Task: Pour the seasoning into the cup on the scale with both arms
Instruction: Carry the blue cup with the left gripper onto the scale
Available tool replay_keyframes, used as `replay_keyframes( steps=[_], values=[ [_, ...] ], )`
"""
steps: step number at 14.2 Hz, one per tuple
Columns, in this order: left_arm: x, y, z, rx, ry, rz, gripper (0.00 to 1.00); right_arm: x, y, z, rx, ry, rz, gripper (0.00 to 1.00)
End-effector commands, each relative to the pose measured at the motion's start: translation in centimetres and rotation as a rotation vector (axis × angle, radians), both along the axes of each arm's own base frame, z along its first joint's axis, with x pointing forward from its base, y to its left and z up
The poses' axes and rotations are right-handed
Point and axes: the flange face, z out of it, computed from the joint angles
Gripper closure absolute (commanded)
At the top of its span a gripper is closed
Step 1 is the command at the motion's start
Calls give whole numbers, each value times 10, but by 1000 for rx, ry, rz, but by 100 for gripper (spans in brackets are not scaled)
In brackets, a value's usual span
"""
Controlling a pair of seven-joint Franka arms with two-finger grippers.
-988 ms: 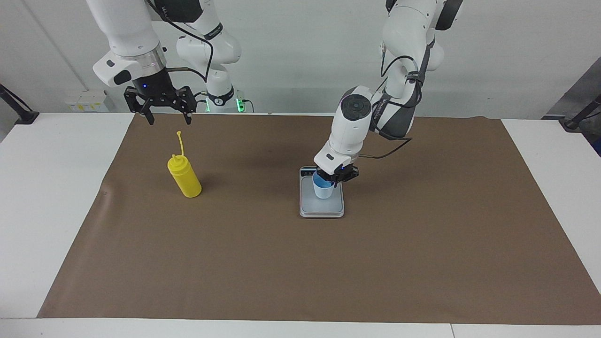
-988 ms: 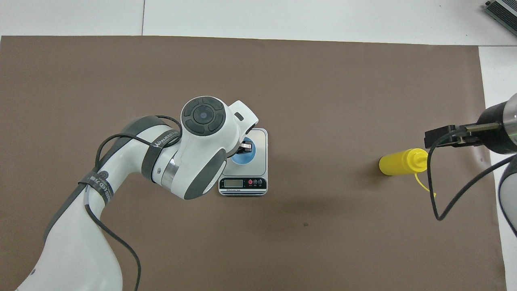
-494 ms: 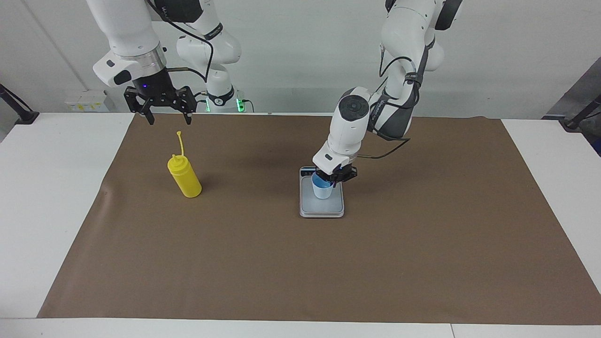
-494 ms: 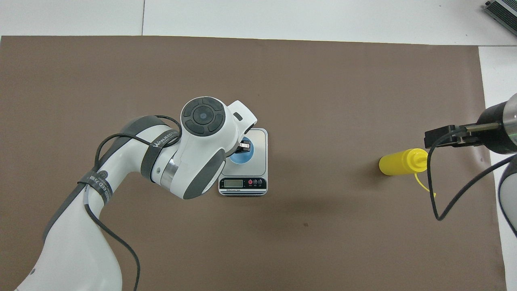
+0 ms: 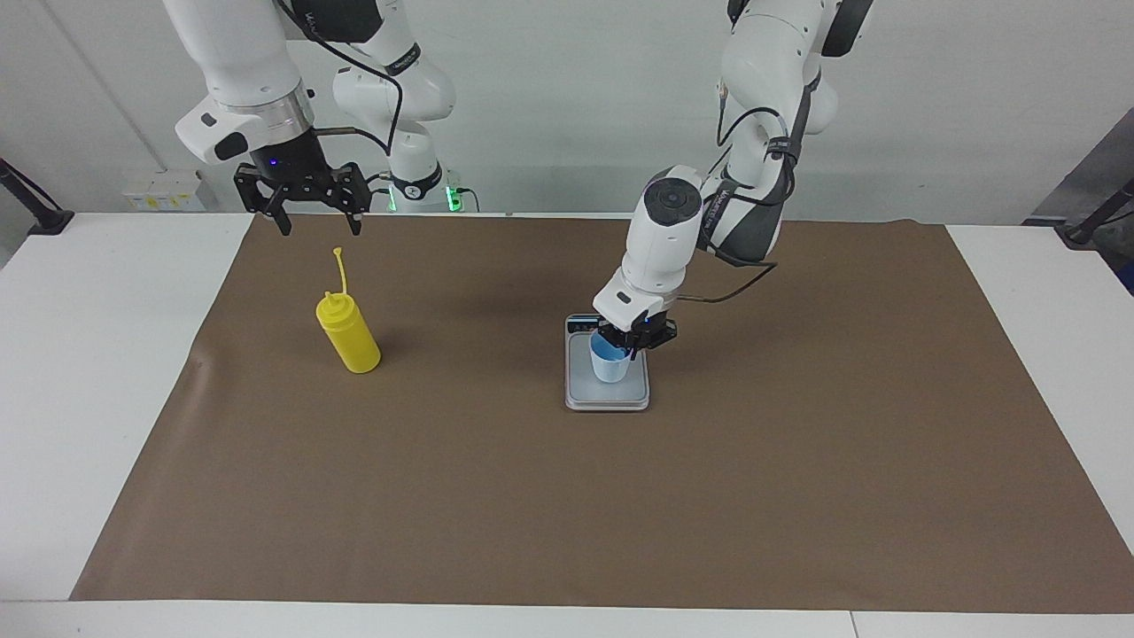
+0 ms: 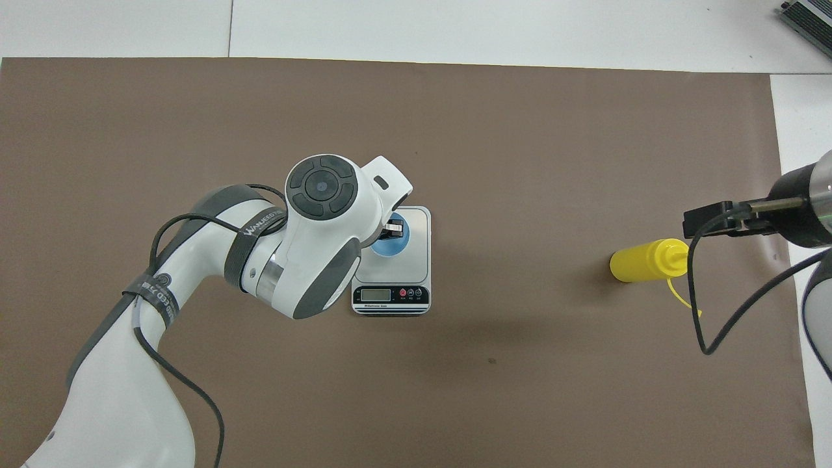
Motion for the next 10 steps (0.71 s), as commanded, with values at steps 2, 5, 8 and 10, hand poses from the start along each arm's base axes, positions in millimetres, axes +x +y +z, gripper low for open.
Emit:
replay_keyframes(
  steps=[2, 5, 8, 10],
  values=[
    [-2, 4, -2, 16, -21, 11, 100, -6, -2, 2, 0, 6, -14, 0],
    [-2, 3, -4, 6, -33, 11, 100, -6, -2, 2, 0, 6, -12, 0],
    [-3, 2, -4, 4, -36, 10, 47, -6, -2, 2, 0, 6, -12, 0],
    [-1, 2, 1, 9, -33, 11, 0, -6, -2, 2, 0, 6, -12, 0]
  ],
)
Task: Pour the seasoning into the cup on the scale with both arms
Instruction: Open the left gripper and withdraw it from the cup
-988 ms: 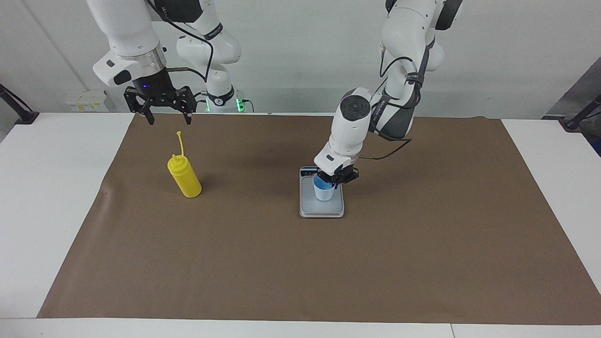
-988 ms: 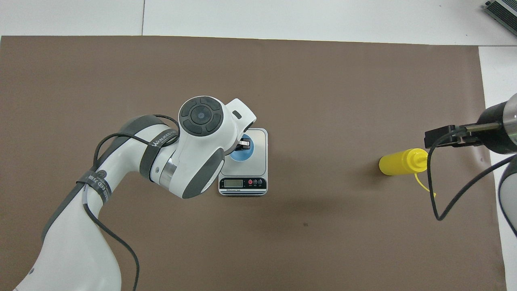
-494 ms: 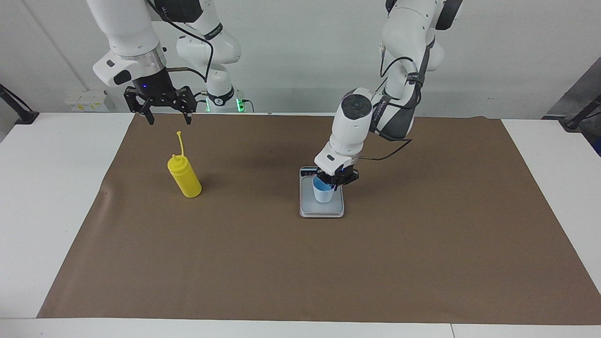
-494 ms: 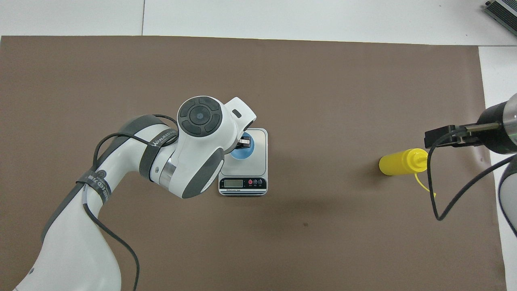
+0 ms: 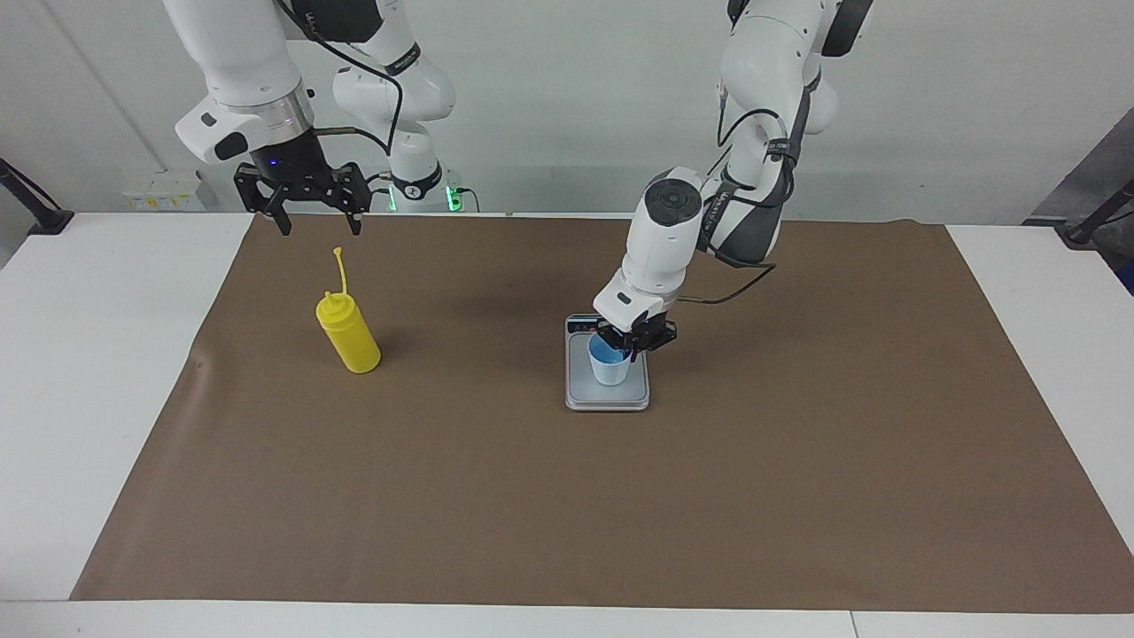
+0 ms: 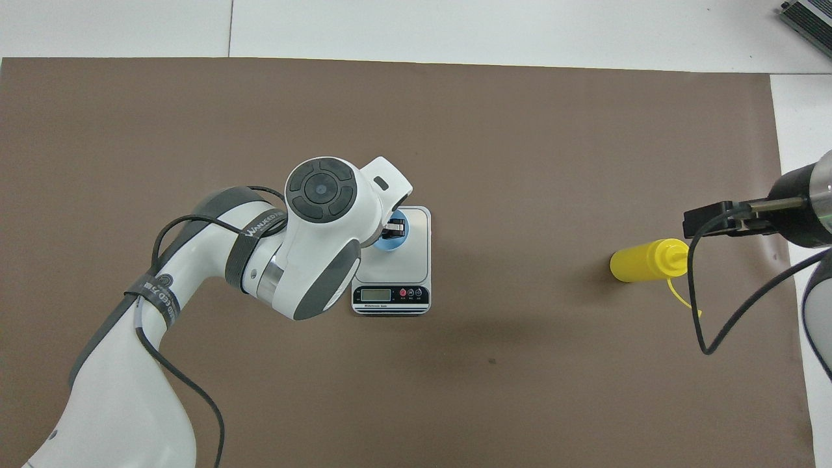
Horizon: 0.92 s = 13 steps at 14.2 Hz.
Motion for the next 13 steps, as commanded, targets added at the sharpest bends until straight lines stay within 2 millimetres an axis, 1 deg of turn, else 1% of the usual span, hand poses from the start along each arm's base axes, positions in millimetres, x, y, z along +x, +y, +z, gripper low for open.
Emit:
replay_keyframes(
  steps=[1, 2, 3, 4, 5, 6, 8, 10, 11, 13],
  values=[
    [1, 7, 11, 16, -30, 15, 0, -6, -2, 2, 0, 6, -12, 0],
    [4, 15, 23, 22, -31, 21, 0, -6, -2, 2, 0, 6, -14, 0],
    [10, 27, 45, 21, -43, 30, 0, -6, -2, 2, 0, 6, -12, 0],
    [17, 41, 61, 22, -51, 28, 0, -6, -2, 2, 0, 6, -12, 0],
    [23, 59, 78, 21, -64, 19, 0, -6, -2, 3, 0, 5, -14, 0],
    [32, 81, 92, 22, -70, 22, 0, -6, -2, 2, 0, 6, -12, 0],
    [42, 112, 116, 31, -67, 14, 0, -6, -2, 2, 0, 6, -12, 0],
    [46, 147, 139, 36, -68, 2, 0, -6, -2, 2, 0, 6, -15, 0],
    [44, 166, 150, 43, -61, -5, 0, -6, -2, 2, 0, 6, -14, 0],
    [39, 194, 168, 54, -45, 13, 0, -6, -2, 2, 0, 6, -15, 0]
  ],
)
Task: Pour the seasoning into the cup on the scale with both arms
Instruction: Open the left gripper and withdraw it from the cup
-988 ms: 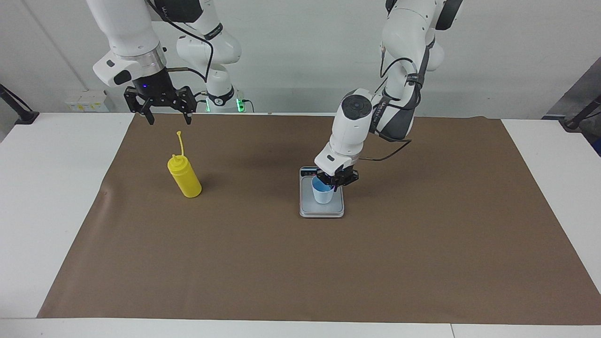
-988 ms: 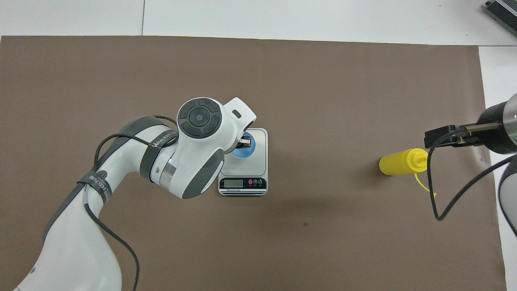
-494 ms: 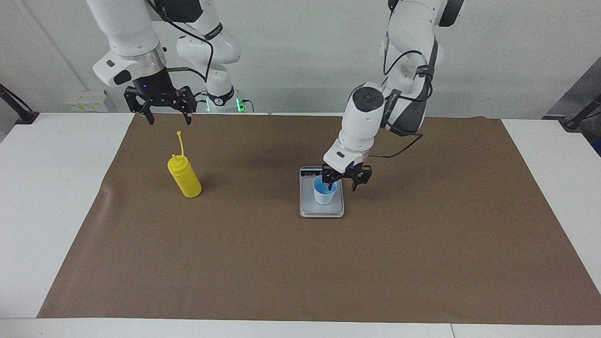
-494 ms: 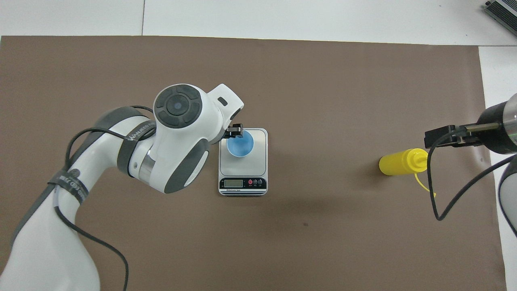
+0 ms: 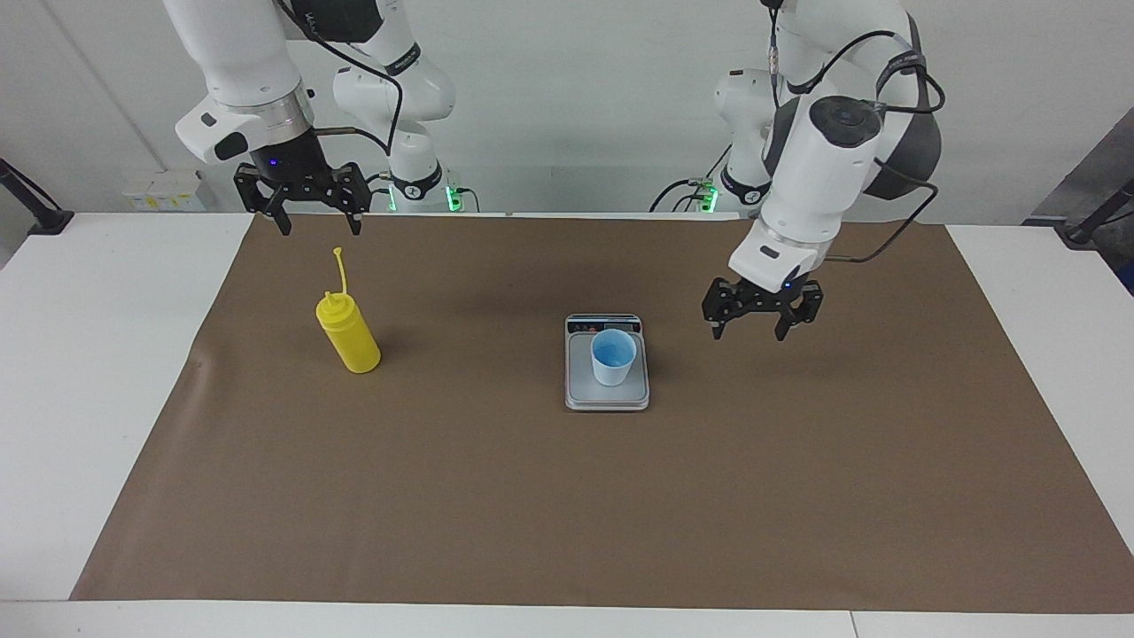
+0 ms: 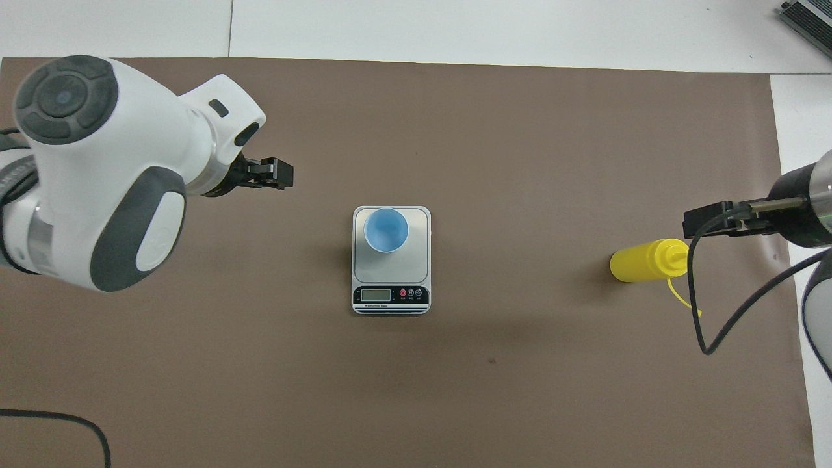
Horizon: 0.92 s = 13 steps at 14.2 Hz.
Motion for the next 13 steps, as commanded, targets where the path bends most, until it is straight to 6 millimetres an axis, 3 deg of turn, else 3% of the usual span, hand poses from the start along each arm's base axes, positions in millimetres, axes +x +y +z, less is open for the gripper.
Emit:
replay_keyframes(
  steps=[1, 3, 7, 10, 13],
  values=[
    [-10, 37, 24, 27, 27, -26, 0, -6, -2, 2, 0, 6, -12, 0],
    [-20, 60, 44, 40, 33, -88, 0, -6, -2, 2, 0, 6, -12, 0],
    [-47, 80, 77, 56, 57, -109, 0, -5, -4, 2, 0, 2, -17, 0],
    [-57, 92, 91, 64, 75, -123, 0, -4, -13, 3, 1, -4, -32, 0],
    [-62, 98, 87, 68, 83, -177, 0, -4, -13, 2, 1, -4, -26, 0]
  ],
)
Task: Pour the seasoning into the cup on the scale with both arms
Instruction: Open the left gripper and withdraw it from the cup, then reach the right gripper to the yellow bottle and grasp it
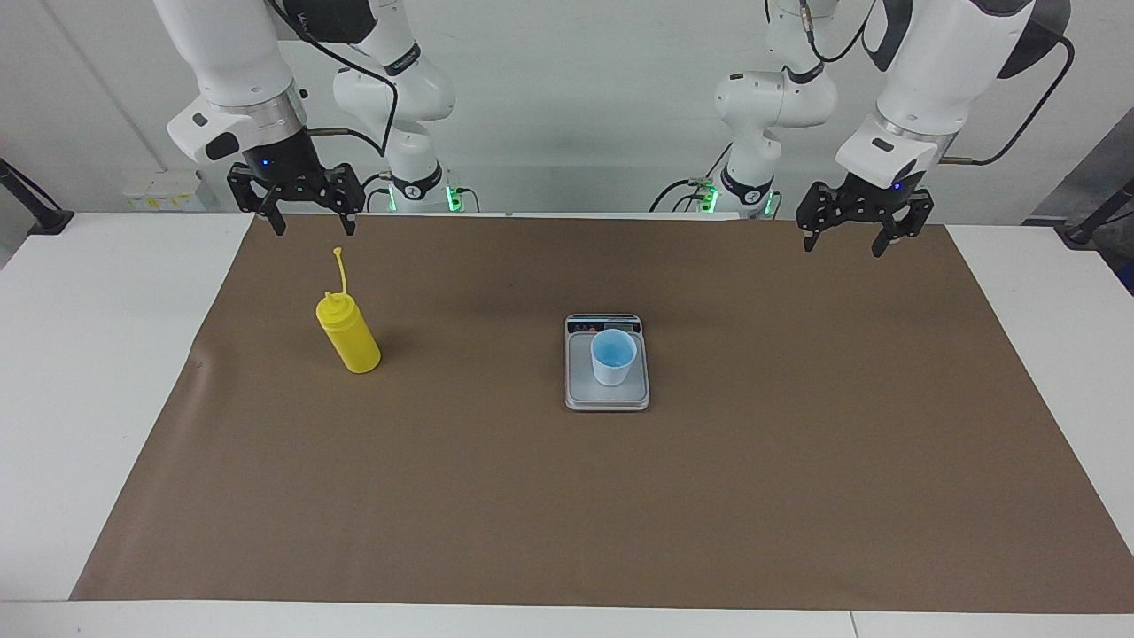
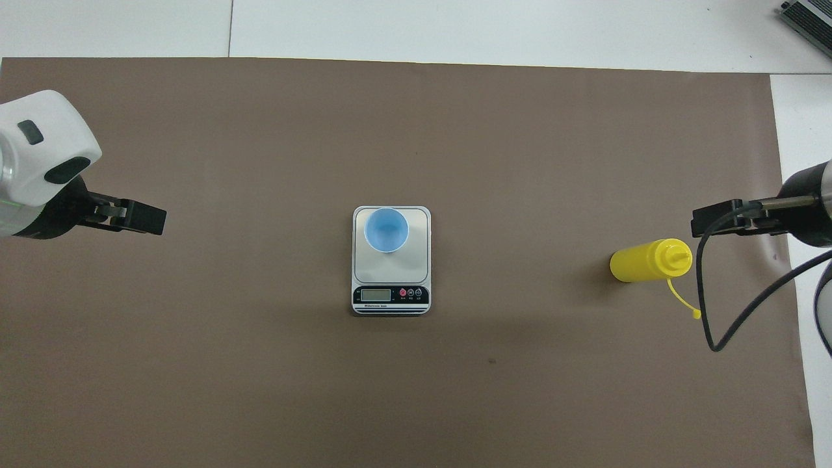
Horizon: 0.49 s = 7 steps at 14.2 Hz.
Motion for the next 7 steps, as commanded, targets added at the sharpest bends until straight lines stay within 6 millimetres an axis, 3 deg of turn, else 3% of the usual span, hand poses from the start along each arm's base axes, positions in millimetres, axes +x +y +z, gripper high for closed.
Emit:
replay_keyframes(
  steps=[1, 3, 5, 7],
  values=[
    [-6, 7, -1, 13, 5, -18, 0, -4, -3, 0, 0, -9, 0, 0],
    [-3, 11, 3, 8, -10, 7, 0, -4, -4, -6, 0, -10, 64, 0],
    [-1, 28, 16, -30, -17, 73, 0, -10, -15, -13, 29, 4, 138, 0],
    [-3, 32, 18, -64, -4, 93, 0, -19, -44, -31, 80, -27, 205, 0]
  ],
)
